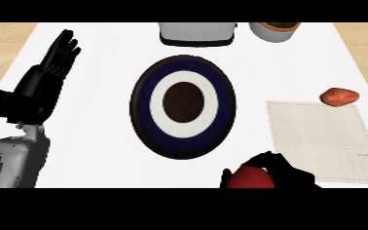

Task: Pick the tomato from the placemat and place it in the plate

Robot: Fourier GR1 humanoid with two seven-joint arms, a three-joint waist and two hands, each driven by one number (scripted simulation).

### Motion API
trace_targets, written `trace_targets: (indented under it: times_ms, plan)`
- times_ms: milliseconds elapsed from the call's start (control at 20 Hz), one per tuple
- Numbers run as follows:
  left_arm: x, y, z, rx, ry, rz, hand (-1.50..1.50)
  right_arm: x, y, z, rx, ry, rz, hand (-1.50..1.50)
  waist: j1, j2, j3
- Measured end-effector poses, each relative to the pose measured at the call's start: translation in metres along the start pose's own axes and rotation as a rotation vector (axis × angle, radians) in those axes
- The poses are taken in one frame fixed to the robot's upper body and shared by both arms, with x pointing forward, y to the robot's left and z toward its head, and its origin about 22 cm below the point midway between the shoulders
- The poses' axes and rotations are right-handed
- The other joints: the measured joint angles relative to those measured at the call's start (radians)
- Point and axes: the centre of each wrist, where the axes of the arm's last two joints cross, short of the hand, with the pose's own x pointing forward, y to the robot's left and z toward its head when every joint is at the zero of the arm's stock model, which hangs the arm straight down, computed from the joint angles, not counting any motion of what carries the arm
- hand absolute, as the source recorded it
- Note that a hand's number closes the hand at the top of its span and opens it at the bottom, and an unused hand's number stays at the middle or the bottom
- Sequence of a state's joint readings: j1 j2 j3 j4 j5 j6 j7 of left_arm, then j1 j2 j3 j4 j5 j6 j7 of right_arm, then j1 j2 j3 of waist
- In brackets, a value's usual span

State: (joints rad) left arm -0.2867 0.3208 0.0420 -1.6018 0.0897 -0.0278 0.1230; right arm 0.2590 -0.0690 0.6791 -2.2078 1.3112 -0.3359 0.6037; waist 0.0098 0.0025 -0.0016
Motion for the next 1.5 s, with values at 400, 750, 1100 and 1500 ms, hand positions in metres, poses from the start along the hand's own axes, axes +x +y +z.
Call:
trace_targets:
  times_ms: [400,750,1100,1500]
  plan:
    - [-0.003,-0.001,0.002,-0.007,-0.001,0.004,0.0,0.036,0.051,-0.065,0.054,0.022,-0.052,1.5,0.01,0.001,0.001]
    - [-0.004,0.003,0.001,-0.003,-0.004,0.007,0.0,0.05,0.102,-0.118,0.098,0.059,0.019,1.5,0.009,0.001,0.001]
    - [-0.002,0.004,-0.003,-0.011,-0.014,0.005,0.0,0.041,0.15,-0.144,0.148,0.119,0.03,-1.5,0.022,0.005,0.002]
    - [-0.003,-0.015,-0.01,-0.029,-0.024,0.011,0.0,0.041,0.173,-0.165,0.159,0.15,-0.122,-1.5,0.039,0.011,0.002]
